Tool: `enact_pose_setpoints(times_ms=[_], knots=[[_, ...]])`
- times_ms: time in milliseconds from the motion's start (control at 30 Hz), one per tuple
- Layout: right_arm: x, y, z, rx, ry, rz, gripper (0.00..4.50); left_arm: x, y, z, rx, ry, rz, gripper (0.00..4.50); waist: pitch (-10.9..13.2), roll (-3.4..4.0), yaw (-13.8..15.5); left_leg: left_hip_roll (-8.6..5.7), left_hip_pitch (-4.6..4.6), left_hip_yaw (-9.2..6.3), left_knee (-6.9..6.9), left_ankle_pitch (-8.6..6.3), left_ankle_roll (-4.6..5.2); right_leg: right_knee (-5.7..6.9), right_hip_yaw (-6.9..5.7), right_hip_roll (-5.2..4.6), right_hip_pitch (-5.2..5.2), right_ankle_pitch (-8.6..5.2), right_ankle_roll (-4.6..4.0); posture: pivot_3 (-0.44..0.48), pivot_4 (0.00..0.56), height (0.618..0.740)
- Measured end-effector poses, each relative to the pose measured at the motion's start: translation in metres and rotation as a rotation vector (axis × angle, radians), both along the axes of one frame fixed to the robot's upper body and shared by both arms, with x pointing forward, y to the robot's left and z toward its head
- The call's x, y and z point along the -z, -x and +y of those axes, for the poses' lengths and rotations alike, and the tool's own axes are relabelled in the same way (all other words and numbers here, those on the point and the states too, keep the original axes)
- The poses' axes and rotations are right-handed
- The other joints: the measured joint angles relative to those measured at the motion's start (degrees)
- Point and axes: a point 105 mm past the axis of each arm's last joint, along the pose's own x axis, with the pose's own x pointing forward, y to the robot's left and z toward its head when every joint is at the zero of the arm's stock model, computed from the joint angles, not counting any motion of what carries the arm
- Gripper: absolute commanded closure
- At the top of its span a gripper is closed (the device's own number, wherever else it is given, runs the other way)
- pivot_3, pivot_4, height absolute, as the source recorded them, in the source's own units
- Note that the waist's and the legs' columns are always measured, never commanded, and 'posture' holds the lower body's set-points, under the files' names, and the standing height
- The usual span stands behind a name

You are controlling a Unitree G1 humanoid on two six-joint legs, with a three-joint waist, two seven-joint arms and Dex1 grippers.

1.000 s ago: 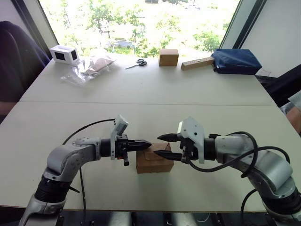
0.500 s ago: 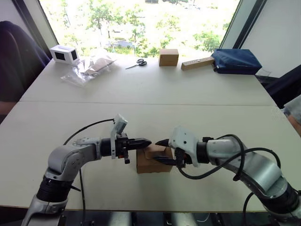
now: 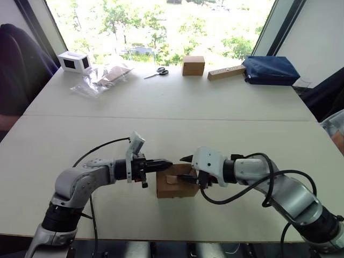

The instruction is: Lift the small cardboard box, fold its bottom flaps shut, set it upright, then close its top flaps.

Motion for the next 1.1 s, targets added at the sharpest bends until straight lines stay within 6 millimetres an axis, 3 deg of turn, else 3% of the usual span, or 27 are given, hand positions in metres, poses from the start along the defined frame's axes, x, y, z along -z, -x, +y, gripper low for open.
enact_pose_setpoints(times_ms=[167, 500, 1100], knots=[[-0.009, 0.008, 0.002, -0.022, -0.047, 0.035, 2.22, -0.001, -0.001, 0.0, -0.005, 0.01, 0.001, 4.5, 0.0, 0.0, 0.0, 0.01, 0.0, 0.0, 0.0, 0.0, 0.0, 0.0, 0.0, -0.01, 0.0, 0.0, 0.0, 0.0, 0.15, 0.74], [0.001, 0.009, 0.0, -0.032, 0.037, 0.001, 2.22, -0.001, 0.0, -0.001, -0.006, 0.025, 0.011, 4.5, 0.0, 0.0, 0.0, 0.0, 0.0, 0.0, 0.0, 0.0, 0.0, -0.01, 0.0, -0.02, -0.01, -0.01, -0.01, 0.0, 0.15, 0.74], [-0.005, 0.014, 0.006, -0.068, 0.01, -0.006, 2.22, -0.001, 0.001, -0.002, -0.007, 0.033, 0.034, 4.5, 0.0, 0.0, 0.0, 0.01, 0.0, 0.0, 0.0, 0.0, 0.0, -0.01, 0.0, -0.02, -0.01, 0.0, -0.01, 0.0, 0.15, 0.74]])
